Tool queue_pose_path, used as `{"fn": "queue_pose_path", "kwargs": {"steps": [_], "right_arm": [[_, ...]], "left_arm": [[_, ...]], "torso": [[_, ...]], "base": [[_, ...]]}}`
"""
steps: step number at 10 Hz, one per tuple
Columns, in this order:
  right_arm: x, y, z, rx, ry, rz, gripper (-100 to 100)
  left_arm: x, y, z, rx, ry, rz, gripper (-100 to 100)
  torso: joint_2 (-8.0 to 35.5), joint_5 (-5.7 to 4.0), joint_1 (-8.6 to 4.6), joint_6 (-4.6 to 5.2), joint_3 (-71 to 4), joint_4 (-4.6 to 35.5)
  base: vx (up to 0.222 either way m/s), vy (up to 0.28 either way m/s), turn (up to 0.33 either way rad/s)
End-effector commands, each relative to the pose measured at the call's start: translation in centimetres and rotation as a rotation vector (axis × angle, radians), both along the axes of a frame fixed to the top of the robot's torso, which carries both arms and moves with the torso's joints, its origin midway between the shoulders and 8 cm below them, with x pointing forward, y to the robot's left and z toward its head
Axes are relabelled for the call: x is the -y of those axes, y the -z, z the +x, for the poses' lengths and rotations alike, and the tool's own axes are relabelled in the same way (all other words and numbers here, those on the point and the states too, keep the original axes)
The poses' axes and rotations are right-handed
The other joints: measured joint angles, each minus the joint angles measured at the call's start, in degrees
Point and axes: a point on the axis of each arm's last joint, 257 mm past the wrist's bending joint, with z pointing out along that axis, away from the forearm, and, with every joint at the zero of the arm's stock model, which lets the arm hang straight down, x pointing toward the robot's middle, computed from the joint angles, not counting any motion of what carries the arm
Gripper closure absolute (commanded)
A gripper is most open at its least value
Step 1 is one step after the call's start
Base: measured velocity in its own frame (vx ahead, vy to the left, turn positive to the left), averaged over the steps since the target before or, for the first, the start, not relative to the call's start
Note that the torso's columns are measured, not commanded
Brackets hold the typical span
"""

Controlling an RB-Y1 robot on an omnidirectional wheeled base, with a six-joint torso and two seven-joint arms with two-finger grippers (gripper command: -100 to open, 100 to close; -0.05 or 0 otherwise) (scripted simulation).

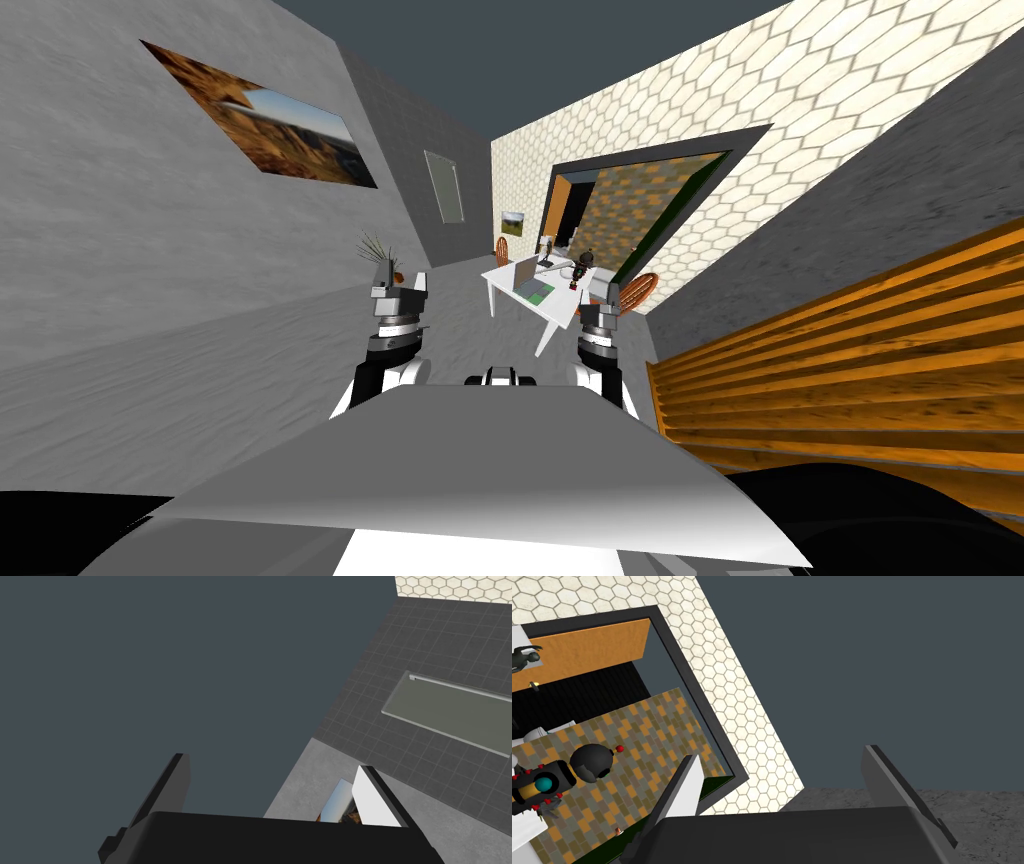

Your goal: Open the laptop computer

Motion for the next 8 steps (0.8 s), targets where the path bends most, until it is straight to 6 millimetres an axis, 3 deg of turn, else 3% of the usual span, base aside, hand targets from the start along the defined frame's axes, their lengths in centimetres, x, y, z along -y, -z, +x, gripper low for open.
{"fn": "queue_pose_path", "kwargs": {"steps": [1,5,8], "right_arm": [[-0.5,0.8,0.8,-0.048,-0.001,-0.113,-100],[-0.4,3.2,2.4,-0.152,0.056,-0.337,-100],[0.8,5.6,3.8,-0.243,0.145,-0.524,-100]], "left_arm": [[0.0,0.0,0.0,0.000,0.000,0.000,0],[0.0,0.0,0.0,0.000,0.000,0.000,0],[0.0,0.0,0.0,0.000,0.000,0.000,0]], "torso": [[0.53,0.02,0.05,0.00,-1.13,0.56],[0.68,0.00,0.00,0.00,-1.48,0.77],[0.77,0.00,-0.01,-0.01,-1.41,0.81]], "base": [[0.037,0.074,-0.030],[0.095,0.110,-0.054],[0.120,0.159,-0.081]]}}
